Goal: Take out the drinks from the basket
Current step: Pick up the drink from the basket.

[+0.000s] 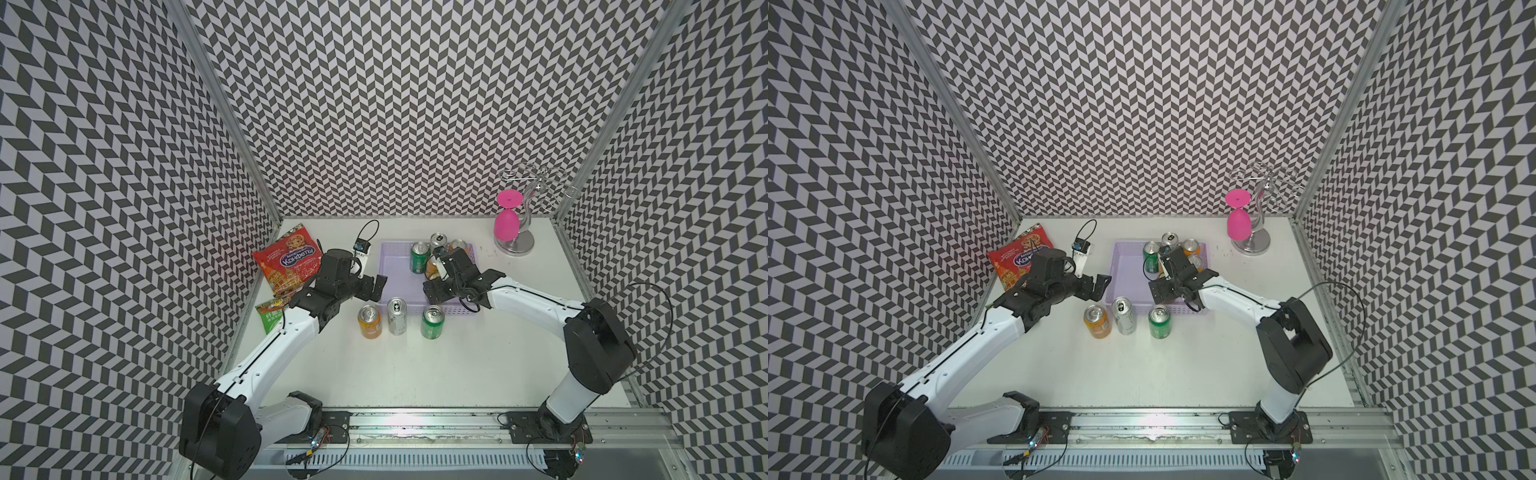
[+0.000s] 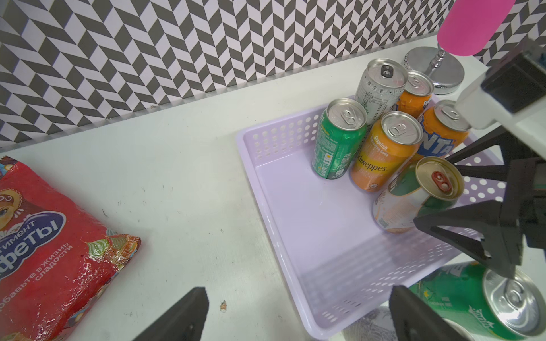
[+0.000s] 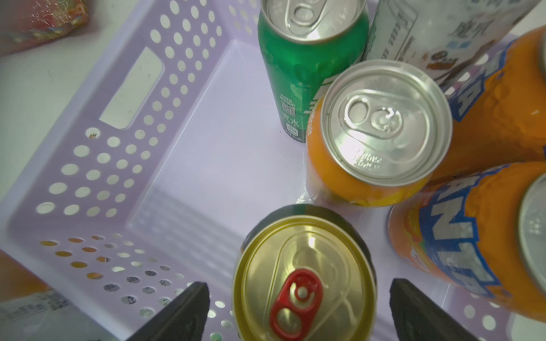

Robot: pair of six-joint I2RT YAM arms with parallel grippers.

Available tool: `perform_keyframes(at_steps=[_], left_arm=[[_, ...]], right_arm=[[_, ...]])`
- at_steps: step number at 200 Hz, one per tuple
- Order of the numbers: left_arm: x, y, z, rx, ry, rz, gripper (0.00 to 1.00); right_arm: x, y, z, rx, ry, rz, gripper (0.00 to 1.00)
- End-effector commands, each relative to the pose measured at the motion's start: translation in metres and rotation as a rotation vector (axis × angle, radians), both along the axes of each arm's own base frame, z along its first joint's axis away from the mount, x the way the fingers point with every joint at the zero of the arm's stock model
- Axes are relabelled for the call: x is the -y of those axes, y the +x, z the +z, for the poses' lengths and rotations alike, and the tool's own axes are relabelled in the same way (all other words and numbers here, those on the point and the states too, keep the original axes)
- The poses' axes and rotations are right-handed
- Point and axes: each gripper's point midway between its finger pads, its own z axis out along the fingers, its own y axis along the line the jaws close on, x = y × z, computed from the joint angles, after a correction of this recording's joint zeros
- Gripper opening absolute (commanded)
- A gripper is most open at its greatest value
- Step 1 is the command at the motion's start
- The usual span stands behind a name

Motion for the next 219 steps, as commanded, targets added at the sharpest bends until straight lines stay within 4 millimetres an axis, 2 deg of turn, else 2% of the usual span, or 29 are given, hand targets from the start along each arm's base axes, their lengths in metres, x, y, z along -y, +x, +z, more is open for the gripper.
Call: perform_keyframes(at_steps=[1, 32, 98, 173, 219], left_arm=[[-0.001, 0.002, -0.002, 0.004, 0.006, -0.002, 0.99], [-0.001, 0.003, -0.004, 0.001, 0.009, -0.002, 0.99], [-0.001, 0.003, -0.005, -0.004, 0.01, -0.001, 0.99], [0.0, 0.003, -0.007, -0.01, 0.01, -0.006, 0.99], [0.0, 0.003, -0.005, -0.007, 0.008, -0.007, 0.99]], right_arm=[[-0.009, 0.01, 0.0, 0.042, 0.01, 0.001, 0.96], [-0.012, 0.01, -0.009, 0.031, 0.0, 0.008, 0.9], [-0.01, 0.008, 0.001, 0.059, 0.007, 0.004, 0.68], [-0.005, -0.003, 0.045, 0.12, 0.063, 0.011, 0.64], [0.005, -0.014, 0.07, 0.153, 0.082, 0.006, 0.63]])
